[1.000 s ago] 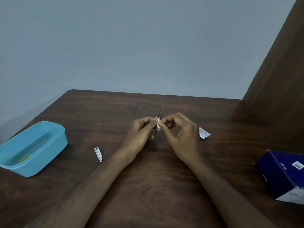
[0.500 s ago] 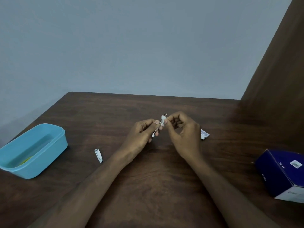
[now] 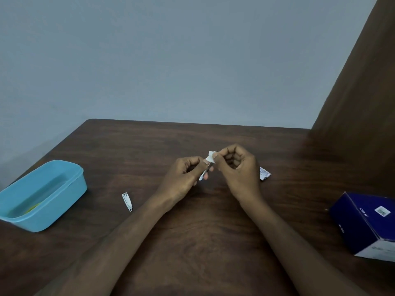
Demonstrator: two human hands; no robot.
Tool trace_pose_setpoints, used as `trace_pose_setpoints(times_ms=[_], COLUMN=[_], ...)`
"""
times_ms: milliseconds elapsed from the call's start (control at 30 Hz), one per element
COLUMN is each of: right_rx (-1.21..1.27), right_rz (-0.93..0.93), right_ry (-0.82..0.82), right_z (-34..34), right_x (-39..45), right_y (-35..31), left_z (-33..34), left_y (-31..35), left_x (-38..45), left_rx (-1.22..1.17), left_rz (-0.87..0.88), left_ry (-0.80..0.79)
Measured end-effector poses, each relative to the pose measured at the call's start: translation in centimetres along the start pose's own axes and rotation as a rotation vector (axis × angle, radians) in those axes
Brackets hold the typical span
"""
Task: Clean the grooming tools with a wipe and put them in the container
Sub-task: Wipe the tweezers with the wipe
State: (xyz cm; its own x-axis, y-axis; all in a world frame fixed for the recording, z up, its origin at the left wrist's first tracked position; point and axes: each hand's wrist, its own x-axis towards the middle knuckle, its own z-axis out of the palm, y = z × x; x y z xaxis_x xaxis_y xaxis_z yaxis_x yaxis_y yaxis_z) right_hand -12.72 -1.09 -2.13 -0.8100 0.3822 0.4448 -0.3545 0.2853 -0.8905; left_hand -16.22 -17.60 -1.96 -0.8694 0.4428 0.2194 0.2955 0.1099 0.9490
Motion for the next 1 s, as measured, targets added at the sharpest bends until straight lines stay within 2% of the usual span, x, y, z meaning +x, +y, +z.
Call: trace_pose_setpoints(times_ms=[167, 333, 500, 567, 633, 700, 933, 1000], right_rx=[0.193, 0.304, 0.410, 0.364, 0.191, 0.066, 0.031, 0.011], right_rz=[0.152, 0.248, 0.191, 0.119, 0.066, 0.064, 0.139, 0.139], right_ry=[0.100, 0.097, 0.245, 0.166, 0.063, 0.036, 0.273, 0.274], right_z=[-0.1, -0.2, -0.7, -0.8, -0.4, 0.0, -0.9, -1.1], right_x=[0.3, 0.5, 1.1, 0.9, 0.3, 0.0, 0.9, 1.0], right_y=[0.1, 0.2, -0.3, -0.7, -0.5, 0.1, 0.9, 1.0], left_z=[0.2, 0.0, 0.0, 0.1, 0.2, 0.0, 0.2, 0.2], left_y=[-0.3, -0.5, -0.5, -0.5, -0.5, -0.6, -0.7, -0.6], left_x=[0.1, 0.2, 0.3, 0.3, 0.4, 0.4, 0.3, 0.3], left_rx=[0.028, 0.039, 0.005, 0.004, -0.004, -0.006, 0.011, -0.001], left_rz=[0.023, 0.001, -0.039, -0.040, -0.035, -0.027, -0.010, -0.018], left_ry=[-0.007, -0.034, 0.003, 0.009, 0.010, 0.005, -0.003, 0.009])
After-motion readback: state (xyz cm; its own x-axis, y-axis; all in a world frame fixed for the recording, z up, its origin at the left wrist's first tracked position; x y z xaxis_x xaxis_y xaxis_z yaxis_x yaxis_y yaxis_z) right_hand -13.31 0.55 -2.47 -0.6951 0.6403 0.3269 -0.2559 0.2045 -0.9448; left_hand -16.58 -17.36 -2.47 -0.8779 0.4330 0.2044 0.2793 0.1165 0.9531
